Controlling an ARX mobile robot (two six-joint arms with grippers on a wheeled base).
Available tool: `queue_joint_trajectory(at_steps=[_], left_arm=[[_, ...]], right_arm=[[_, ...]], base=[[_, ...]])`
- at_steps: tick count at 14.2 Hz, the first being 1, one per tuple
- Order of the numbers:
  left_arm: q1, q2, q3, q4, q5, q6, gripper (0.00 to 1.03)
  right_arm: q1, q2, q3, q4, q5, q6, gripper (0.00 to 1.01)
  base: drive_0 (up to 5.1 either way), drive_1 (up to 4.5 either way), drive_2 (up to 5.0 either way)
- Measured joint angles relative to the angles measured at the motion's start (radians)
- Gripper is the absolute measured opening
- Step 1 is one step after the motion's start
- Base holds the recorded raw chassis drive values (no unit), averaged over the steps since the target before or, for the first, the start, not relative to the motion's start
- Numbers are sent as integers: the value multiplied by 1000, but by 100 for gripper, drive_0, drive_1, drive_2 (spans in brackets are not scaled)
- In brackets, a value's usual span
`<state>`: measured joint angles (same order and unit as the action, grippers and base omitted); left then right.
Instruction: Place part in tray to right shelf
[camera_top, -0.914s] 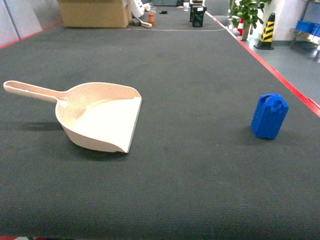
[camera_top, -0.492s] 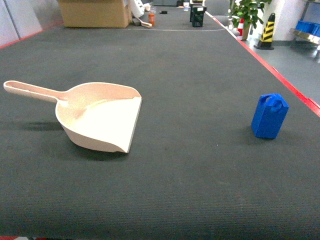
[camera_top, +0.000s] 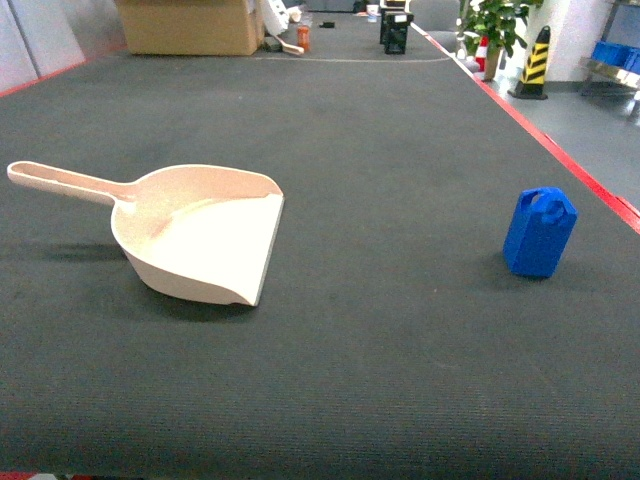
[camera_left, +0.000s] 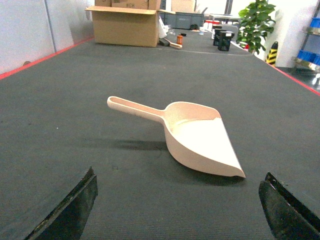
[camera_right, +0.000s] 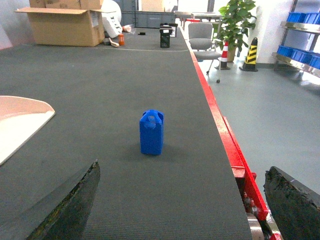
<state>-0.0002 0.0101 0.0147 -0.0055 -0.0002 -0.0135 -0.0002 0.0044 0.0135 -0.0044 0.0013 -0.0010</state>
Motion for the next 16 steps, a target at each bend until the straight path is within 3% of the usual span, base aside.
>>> queue_joint_trajectory(at_steps=[16], left_arm=[[0,0,0,0,0,0,98]], right_arm=[[0,0,0,0,0,0,98]], base=[[0,0,0]])
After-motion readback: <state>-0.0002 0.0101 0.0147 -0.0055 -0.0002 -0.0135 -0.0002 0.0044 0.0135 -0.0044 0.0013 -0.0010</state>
